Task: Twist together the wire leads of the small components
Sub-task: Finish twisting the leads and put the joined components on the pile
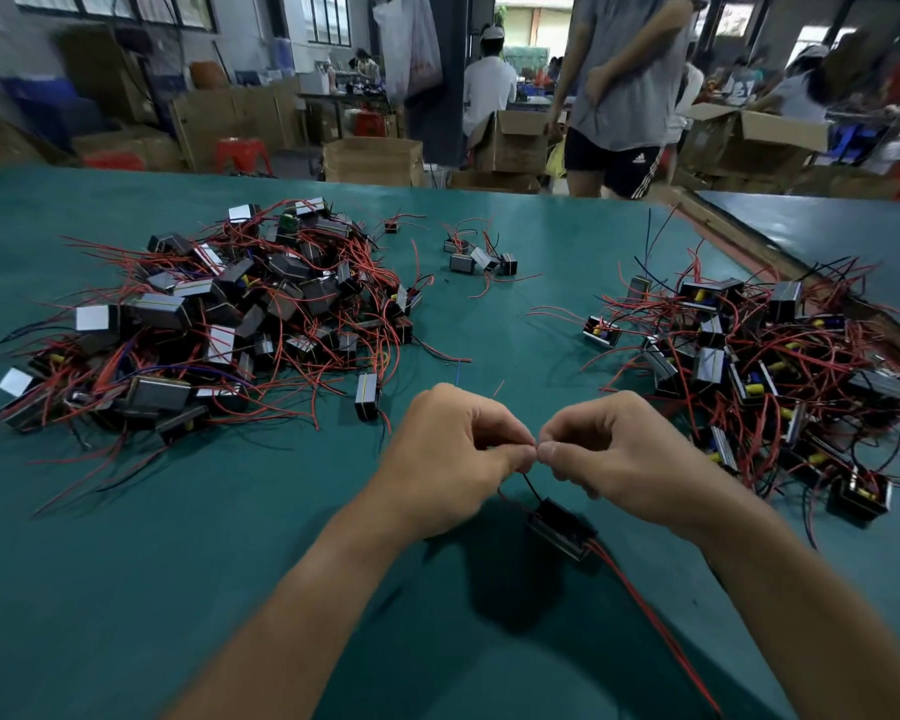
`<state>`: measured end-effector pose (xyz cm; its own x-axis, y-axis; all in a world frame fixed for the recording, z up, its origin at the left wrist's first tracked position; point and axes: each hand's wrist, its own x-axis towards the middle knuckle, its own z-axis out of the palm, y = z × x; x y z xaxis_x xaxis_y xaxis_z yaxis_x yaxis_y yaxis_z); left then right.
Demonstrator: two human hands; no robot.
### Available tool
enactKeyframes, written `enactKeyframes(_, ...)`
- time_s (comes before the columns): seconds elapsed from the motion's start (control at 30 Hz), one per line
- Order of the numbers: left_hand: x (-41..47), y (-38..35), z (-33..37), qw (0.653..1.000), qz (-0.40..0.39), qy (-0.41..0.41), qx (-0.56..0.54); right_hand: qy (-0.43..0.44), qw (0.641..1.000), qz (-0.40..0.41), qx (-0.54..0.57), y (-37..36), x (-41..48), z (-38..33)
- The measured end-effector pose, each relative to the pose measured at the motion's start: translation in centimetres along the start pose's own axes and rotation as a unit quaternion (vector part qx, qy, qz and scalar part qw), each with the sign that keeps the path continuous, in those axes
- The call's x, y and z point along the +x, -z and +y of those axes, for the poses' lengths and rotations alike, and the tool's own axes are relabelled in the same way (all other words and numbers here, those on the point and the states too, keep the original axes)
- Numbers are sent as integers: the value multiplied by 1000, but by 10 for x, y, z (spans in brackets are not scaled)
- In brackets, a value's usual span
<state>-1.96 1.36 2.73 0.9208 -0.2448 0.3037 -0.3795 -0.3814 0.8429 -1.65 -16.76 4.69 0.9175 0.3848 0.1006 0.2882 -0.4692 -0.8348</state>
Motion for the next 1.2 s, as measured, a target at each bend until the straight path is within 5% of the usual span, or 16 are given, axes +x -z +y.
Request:
enactKeyframes(0.17,-3,-3,0,989,27,-100,107,-164,962,-74,204,4,0,2)
enactKeyframes(0.43,2,5,6,987,-33,55,-146,88,996,14,22,10,-2,2)
enactKeyframes(0.87,-2,11,10,980,-61,90,-168,127,991,29,10,4,-2,4)
enactKeyframes(1.07,-3,3,8,998,-13,27,-51,-6,992,-55,109,4,0,4)
enactKeyframes(1.2,-5,-2,3,985,43,-103,128,-228,907,-148,322,1,3,1)
